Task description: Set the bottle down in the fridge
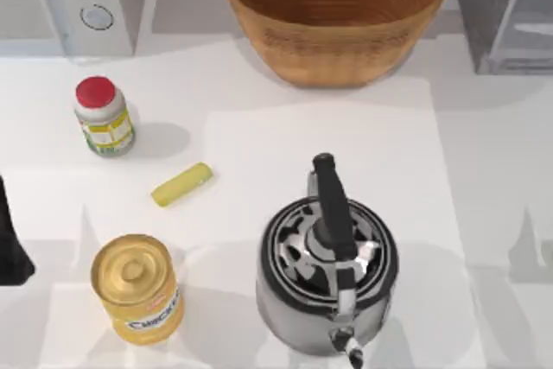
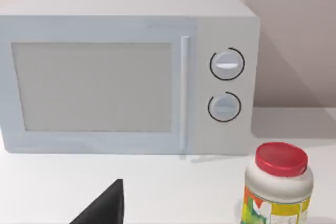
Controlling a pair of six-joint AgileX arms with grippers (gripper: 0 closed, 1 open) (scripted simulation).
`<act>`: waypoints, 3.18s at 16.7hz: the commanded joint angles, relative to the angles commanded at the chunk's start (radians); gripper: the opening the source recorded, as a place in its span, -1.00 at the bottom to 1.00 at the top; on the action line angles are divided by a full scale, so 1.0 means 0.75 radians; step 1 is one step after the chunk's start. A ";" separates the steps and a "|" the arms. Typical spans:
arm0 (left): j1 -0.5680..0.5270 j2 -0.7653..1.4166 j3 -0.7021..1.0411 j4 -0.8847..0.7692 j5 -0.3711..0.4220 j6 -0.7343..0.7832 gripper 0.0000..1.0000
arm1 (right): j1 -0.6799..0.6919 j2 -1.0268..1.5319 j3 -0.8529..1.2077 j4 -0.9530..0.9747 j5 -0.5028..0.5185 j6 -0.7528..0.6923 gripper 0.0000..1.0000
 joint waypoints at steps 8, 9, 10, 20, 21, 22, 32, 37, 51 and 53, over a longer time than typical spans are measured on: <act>0.000 0.000 0.000 0.000 0.000 0.000 1.00 | -0.106 0.254 0.089 -0.173 -0.252 -0.289 1.00; 0.000 0.000 0.000 0.000 0.000 0.000 1.00 | -0.145 0.339 0.125 -0.213 -0.330 -0.385 1.00; 0.000 0.000 0.000 0.000 0.000 0.000 1.00 | -0.191 0.437 0.167 -0.252 -0.415 -0.493 1.00; 0.000 0.000 0.000 0.000 0.000 0.000 1.00 | -0.784 1.495 0.655 -0.545 -1.186 -1.801 1.00; 0.000 0.000 0.000 0.000 0.000 0.000 1.00 | -0.836 1.586 0.671 -0.578 -1.251 -1.889 1.00; 0.000 0.000 0.000 0.000 0.000 0.000 1.00 | -0.884 1.681 0.681 -0.611 -1.317 -1.965 1.00; 0.000 0.000 0.000 0.000 0.000 0.000 1.00 | -1.114 2.196 0.711 -0.781 -1.691 -2.275 1.00; 0.000 0.000 0.000 0.000 0.000 0.000 1.00 | -1.108 2.193 0.708 -0.780 -1.689 -2.274 1.00; 0.000 0.000 0.000 0.000 0.000 0.000 1.00 | -0.841 2.226 0.519 0.290 -1.640 -1.378 1.00; 0.000 0.000 0.000 0.000 0.000 0.000 1.00 | -0.796 2.227 0.473 0.456 -1.613 -1.251 1.00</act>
